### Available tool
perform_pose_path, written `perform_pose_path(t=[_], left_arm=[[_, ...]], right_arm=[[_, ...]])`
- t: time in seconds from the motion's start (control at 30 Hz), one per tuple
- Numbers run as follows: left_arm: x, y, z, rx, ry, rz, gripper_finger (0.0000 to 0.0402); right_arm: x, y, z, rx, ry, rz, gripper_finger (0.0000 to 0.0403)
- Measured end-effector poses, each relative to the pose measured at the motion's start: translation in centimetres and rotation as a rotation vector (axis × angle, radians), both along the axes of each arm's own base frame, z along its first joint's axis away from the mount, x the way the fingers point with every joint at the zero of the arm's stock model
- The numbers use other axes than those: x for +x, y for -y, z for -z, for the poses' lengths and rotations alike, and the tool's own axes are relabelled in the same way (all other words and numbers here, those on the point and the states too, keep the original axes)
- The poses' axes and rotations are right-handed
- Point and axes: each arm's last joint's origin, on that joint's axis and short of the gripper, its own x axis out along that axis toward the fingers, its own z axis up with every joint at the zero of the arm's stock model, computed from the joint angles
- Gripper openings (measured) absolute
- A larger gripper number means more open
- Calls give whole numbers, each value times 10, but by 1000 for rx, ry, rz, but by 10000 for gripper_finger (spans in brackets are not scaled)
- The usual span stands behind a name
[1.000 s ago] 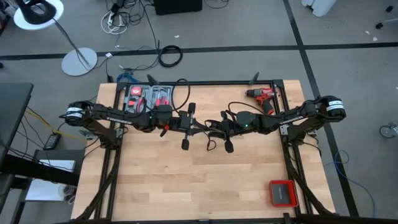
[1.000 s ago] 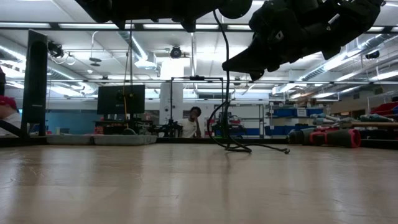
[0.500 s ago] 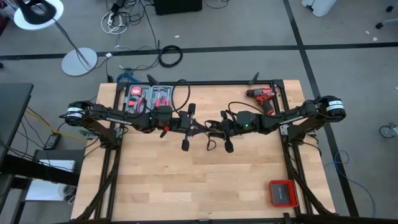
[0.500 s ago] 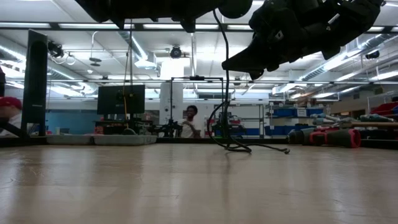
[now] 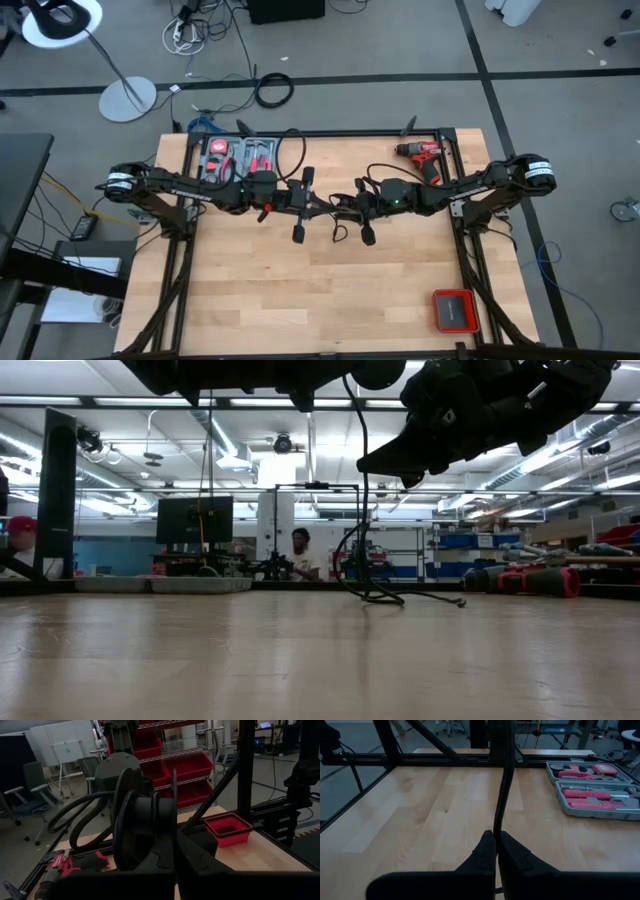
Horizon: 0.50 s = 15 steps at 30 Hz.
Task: Coil cords
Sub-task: Coil the black wire on the black spool
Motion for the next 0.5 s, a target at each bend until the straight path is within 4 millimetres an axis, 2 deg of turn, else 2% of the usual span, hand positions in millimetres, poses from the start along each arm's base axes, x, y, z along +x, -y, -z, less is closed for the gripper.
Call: perform_pose_path(t=[0.33, 0.5], left_arm=[[0, 0, 1, -1, -12, 0, 0], [-4, 0, 7, -53, -115, -9, 0]], right_arm=[[0, 0, 0, 0, -5, 0, 0], [-4, -1, 4, 6, -68, -13, 0]])
